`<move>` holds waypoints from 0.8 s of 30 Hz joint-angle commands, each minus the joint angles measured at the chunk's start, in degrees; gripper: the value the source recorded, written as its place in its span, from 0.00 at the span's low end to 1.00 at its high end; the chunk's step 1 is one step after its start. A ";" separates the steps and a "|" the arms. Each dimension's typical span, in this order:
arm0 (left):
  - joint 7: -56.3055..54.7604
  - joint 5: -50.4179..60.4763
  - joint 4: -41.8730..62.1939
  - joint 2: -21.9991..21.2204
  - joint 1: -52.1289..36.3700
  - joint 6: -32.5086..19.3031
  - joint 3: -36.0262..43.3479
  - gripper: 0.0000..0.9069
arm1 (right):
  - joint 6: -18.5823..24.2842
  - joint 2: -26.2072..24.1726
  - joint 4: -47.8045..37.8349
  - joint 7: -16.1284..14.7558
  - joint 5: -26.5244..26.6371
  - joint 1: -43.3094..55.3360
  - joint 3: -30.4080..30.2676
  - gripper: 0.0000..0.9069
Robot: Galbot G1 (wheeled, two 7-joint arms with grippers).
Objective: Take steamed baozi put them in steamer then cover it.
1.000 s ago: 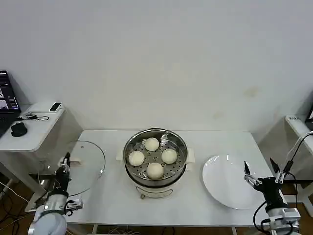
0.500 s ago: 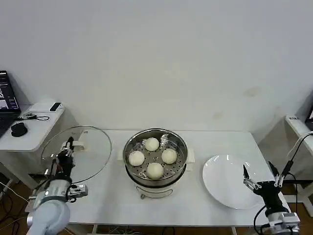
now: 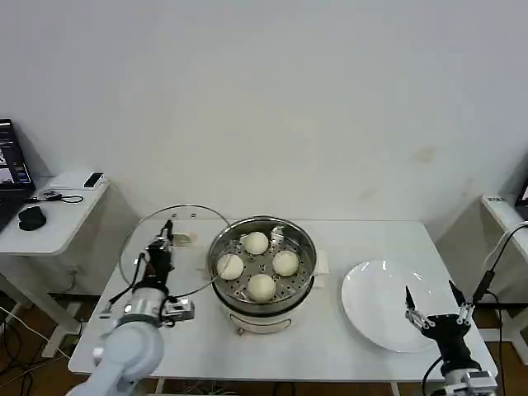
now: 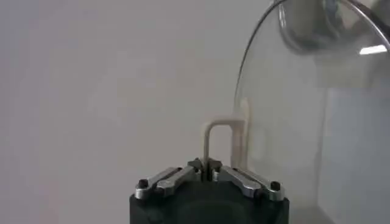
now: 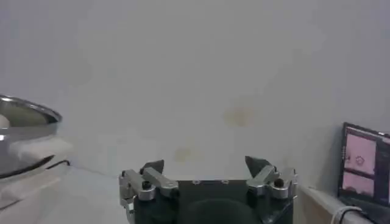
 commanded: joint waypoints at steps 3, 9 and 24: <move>6.84 11.02 1.07 -7.78 -6.93 2.97 9.88 0.00 | 1.33 6.12 0.10 0.38 -7.03 -0.82 -3.66 1.00; 6.79 11.11 3.63 -8.75 -8.45 3.06 9.87 0.00 | 1.68 9.33 -0.49 0.99 -11.75 0.09 -6.54 1.00; 5.78 13.11 10.43 -18.09 -11.97 3.64 14.87 0.00 | 2.17 9.91 -1.24 1.30 -12.92 0.66 -6.58 1.00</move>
